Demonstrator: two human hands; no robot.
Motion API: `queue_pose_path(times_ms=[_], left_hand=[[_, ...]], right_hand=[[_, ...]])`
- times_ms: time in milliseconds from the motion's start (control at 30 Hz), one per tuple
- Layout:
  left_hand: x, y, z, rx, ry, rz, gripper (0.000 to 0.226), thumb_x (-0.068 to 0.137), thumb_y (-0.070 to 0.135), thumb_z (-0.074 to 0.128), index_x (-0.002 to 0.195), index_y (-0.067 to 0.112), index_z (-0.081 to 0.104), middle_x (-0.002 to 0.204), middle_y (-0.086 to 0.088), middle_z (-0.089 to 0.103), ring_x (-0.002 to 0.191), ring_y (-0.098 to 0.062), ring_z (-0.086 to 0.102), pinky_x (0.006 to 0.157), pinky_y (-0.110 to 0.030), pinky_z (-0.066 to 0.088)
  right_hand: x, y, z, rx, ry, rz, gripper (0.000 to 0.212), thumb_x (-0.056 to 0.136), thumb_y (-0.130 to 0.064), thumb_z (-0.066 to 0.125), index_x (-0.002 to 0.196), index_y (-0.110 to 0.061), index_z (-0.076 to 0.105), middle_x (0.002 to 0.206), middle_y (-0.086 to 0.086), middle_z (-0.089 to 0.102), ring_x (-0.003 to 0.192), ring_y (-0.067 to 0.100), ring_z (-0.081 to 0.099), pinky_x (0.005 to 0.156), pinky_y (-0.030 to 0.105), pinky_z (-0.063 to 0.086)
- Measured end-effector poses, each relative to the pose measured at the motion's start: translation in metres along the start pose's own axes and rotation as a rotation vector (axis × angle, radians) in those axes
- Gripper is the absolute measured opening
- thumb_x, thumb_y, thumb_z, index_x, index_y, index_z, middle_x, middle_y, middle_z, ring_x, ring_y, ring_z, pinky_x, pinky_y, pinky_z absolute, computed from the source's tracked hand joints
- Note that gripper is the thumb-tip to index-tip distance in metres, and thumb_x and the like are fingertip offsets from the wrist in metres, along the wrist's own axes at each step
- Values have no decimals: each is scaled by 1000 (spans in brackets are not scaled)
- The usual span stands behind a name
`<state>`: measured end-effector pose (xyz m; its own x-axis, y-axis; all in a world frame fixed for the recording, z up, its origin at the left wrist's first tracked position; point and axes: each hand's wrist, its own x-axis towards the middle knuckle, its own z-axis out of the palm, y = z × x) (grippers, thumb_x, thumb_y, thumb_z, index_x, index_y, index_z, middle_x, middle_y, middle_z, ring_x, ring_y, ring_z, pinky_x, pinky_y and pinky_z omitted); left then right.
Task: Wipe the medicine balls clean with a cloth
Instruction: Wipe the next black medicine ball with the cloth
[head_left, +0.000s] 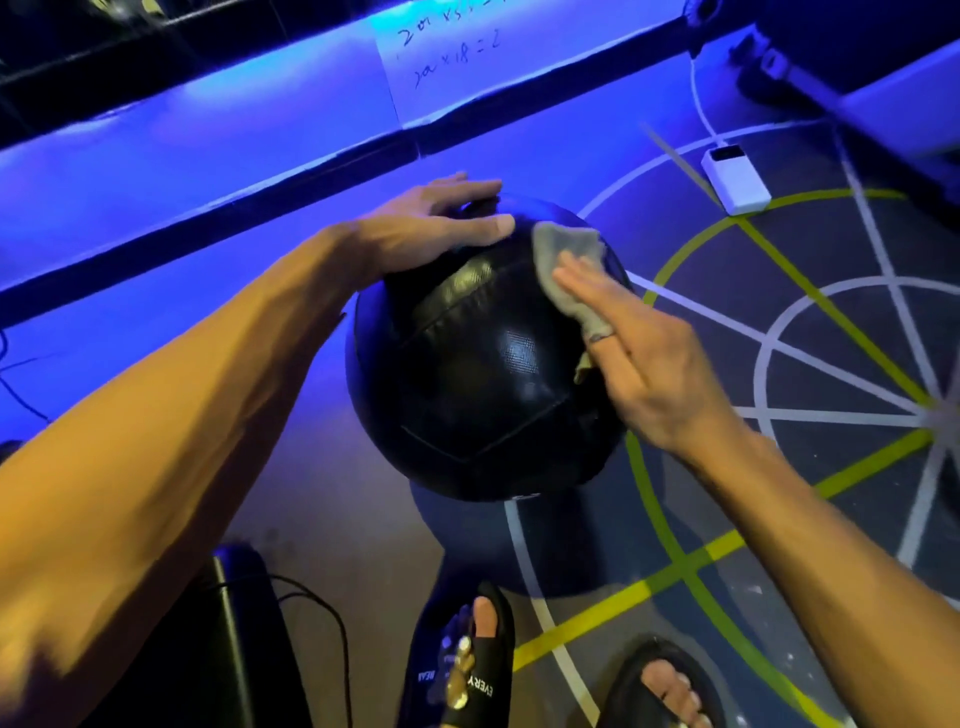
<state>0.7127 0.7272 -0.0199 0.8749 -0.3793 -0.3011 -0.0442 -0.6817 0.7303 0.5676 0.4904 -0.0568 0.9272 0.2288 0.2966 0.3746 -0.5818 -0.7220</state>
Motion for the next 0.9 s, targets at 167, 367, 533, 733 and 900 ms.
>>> queue_pose_path(times_ms=[167, 367, 533, 733, 900], left_hand=[[-13, 2, 7, 220, 438, 328, 37, 94, 49, 69, 124, 30, 73, 145, -3, 54, 135, -5, 47, 104, -2, 22], [-28, -13, 19, 231, 138, 275, 68, 89, 74, 55, 149, 44, 49, 164, 6, 34, 153, -5, 25, 127, -49, 17], [-6, -6, 14, 253, 215, 268, 65, 91, 68, 56, 148, 38, 52, 162, 3, 40, 147, -3, 33, 122, -25, 20], [13, -4, 7, 209, 163, 246, 57, 93, 63, 60, 145, 39, 55, 158, 10, 44, 144, 3, 35, 121, -24, 22], [20, 0, 8, 211, 165, 231, 57, 92, 64, 61, 144, 41, 56, 158, 11, 44, 144, 1, 37, 124, -29, 23]], right_hand=[[-22, 32, -1, 193, 173, 444, 49, 97, -20, 45, 144, -28, 56, 139, -7, 62, 121, -1, 57, 109, 30, 43], [-26, 34, 23, 314, 313, 638, 60, 89, -28, 40, 148, -22, 52, 152, -9, 50, 140, 6, 45, 117, 36, 35], [-56, -10, 73, 97, 272, 268, 60, 97, -2, 40, 156, -5, 31, 166, 5, 23, 156, 19, 14, 126, 39, 17], [-84, 10, 79, -83, 134, 58, 64, 93, 7, 39, 156, -5, 30, 166, 5, 21, 155, 23, 16, 123, 52, 24], [-12, -2, 57, 121, 284, 312, 57, 102, -8, 39, 158, -11, 30, 166, -2, 23, 155, 10, 13, 126, 36, 16]])
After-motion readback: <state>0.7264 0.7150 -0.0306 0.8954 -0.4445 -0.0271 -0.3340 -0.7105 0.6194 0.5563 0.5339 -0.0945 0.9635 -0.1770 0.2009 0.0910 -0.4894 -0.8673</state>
